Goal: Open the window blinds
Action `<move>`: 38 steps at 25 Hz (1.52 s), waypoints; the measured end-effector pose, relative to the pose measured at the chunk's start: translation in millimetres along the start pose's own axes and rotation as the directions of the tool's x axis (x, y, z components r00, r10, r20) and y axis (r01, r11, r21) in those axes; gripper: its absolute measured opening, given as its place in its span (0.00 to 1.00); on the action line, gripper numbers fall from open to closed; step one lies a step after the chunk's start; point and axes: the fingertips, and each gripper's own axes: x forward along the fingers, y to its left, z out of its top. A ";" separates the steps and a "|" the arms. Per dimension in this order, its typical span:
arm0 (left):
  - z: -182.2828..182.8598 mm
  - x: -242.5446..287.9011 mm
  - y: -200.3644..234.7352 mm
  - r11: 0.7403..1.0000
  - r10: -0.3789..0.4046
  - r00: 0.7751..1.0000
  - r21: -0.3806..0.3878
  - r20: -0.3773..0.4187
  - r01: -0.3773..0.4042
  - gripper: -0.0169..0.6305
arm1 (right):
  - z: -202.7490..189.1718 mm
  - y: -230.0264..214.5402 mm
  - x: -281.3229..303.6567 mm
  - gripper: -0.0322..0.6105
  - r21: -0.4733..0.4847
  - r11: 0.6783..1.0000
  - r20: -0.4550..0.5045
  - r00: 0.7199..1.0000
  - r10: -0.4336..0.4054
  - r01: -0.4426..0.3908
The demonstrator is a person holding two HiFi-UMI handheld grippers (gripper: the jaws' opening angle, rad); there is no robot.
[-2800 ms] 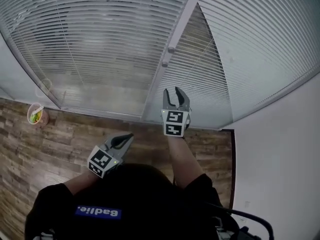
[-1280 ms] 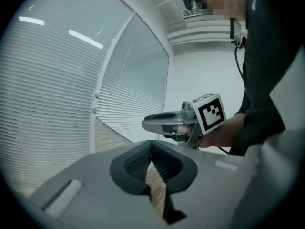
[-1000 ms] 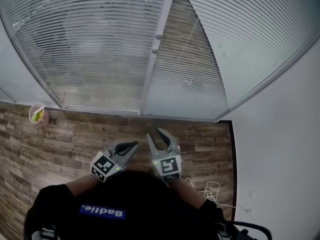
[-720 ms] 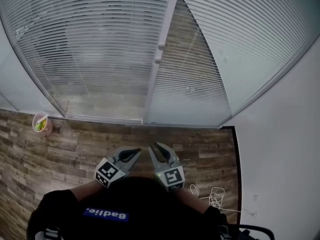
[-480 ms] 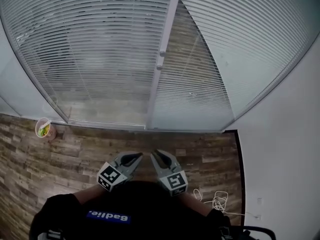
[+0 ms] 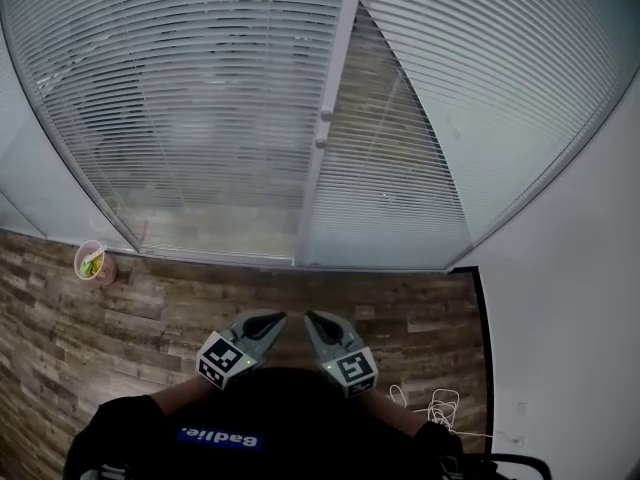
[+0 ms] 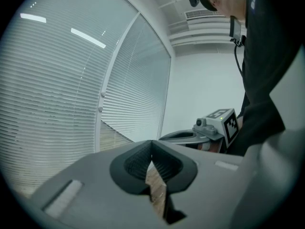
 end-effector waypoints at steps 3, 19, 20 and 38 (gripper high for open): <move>-0.7 -0.3 -2.2 1.000 0.001 1.000 0.001 0.000 -0.001 0.03 | -2.7 1.3 -0.4 0.05 -0.007 1.000 -0.012 1.000 0.013 -0.013; -2.6 0.8 -10.4 1.000 -0.002 1.000 0.013 -0.005 0.002 0.03 | -10.0 6.6 -2.7 0.05 0.010 0.999 -0.025 0.998 0.050 -0.050; -2.6 0.8 -10.5 1.000 -0.002 1.000 0.013 -0.005 0.002 0.03 | -9.3 6.9 -2.8 0.05 0.009 0.999 -0.024 0.998 0.051 -0.051; -2.7 3.7 -11.0 1.000 -0.006 1.000 0.017 -0.012 0.007 0.03 | -8.8 8.4 -2.6 0.05 0.009 0.998 -0.040 0.997 0.064 -0.063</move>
